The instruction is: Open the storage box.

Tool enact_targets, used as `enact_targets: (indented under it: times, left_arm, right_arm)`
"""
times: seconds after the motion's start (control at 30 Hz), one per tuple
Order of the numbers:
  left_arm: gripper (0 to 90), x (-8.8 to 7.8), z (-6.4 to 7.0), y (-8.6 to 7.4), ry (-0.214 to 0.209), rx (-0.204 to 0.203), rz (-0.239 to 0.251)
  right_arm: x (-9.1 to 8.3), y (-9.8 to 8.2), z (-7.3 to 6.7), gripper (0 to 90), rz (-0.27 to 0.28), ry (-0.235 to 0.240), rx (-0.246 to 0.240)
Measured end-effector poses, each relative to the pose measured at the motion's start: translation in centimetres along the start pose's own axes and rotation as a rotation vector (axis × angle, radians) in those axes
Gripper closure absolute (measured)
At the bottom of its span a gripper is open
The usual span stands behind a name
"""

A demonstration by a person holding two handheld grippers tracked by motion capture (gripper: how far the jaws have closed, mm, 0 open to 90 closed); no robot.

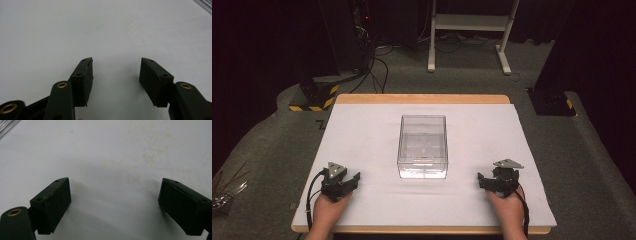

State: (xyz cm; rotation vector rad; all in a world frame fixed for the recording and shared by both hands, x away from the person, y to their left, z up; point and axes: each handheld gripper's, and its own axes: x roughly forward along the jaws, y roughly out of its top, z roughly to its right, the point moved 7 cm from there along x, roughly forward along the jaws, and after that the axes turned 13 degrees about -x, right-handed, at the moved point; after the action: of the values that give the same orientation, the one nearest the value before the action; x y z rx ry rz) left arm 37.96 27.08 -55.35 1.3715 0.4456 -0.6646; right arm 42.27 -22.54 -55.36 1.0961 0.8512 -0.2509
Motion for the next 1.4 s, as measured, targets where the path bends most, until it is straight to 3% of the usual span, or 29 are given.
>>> enact_targets:
  times: [0.47, 0.7, 0.93, 1.3, 1.4]
  left_arm:
    - [43.9, 0.0, 0.0, 0.0, -0.001, 0.001, 0.0]
    - [43.3, 0.0, 0.0, 0.0, 0.0, 0.005, -0.003]
    - [42.6, 0.0, 0.0, 0.0, -0.004, 0.006, -0.004]
    - [41.8, 0.0, 0.1, 0.0, -0.009, 0.006, -0.004]
    - [41.7, 0.0, 0.1, 0.0, -0.008, 0.007, -0.004]
  right_arm:
    - [-0.1, 0.0, 0.0, 11.7, 0.004, 0.006, 0.008]
    - [-0.6, 0.0, 0.1, 20.2, 0.015, -0.001, 0.003]
    - [-2.8, 1.2, -0.6, 29.7, 0.136, 0.005, -0.008]
    - [-4.0, 2.6, -3.2, 33.1, 0.203, 0.029, -0.045]
    - [-4.7, 3.4, -4.6, 37.0, 0.24, 0.071, -0.044]
